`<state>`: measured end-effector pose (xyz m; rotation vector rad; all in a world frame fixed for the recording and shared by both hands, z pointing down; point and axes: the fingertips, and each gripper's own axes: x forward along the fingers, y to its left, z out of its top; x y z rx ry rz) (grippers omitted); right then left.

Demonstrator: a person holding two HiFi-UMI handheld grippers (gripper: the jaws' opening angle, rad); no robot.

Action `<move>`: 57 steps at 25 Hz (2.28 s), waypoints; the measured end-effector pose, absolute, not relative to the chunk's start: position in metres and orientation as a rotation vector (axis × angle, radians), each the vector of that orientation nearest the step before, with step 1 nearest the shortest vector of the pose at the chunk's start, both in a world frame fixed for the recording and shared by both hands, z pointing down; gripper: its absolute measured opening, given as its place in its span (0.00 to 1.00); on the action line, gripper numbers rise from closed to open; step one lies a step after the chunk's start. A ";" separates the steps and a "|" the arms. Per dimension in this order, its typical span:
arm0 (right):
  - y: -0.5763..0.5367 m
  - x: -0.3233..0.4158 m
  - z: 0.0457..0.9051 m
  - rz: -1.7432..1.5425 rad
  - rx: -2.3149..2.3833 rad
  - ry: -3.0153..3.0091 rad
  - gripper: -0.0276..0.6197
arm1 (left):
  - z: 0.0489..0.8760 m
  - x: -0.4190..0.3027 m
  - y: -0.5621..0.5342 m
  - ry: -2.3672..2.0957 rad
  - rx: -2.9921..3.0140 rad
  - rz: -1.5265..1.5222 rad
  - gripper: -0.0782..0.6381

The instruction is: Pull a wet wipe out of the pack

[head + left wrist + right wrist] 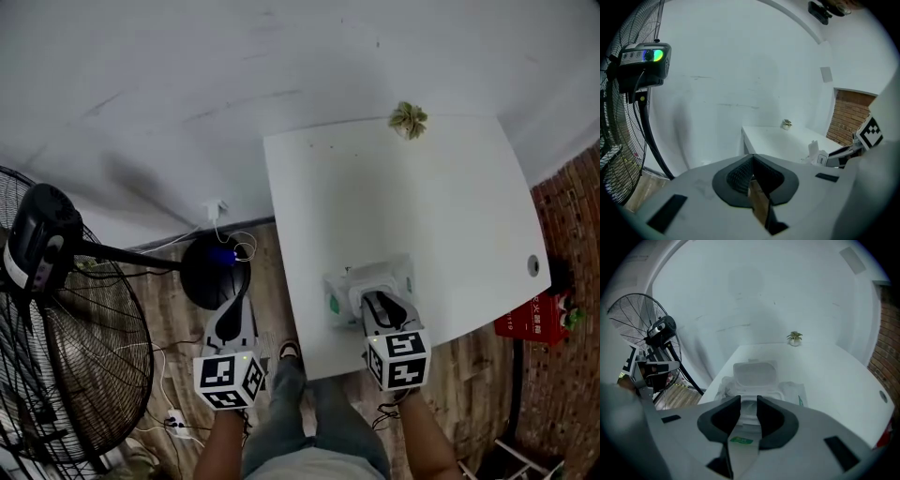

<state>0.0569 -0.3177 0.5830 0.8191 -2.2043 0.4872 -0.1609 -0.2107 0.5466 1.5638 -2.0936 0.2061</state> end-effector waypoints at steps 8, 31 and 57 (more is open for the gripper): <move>-0.316 0.056 0.591 0.441 0.804 -2.153 0.20 | 0.549 -0.159 -0.217 -2.085 1.573 0.219 0.11; -0.311 0.055 0.608 0.550 0.821 -2.088 0.14 | 0.557 -0.166 -0.218 -2.082 1.550 0.220 0.11; -0.314 0.057 0.606 0.629 0.879 -2.089 0.04 | 0.555 -0.167 -0.214 -2.073 1.547 0.215 0.11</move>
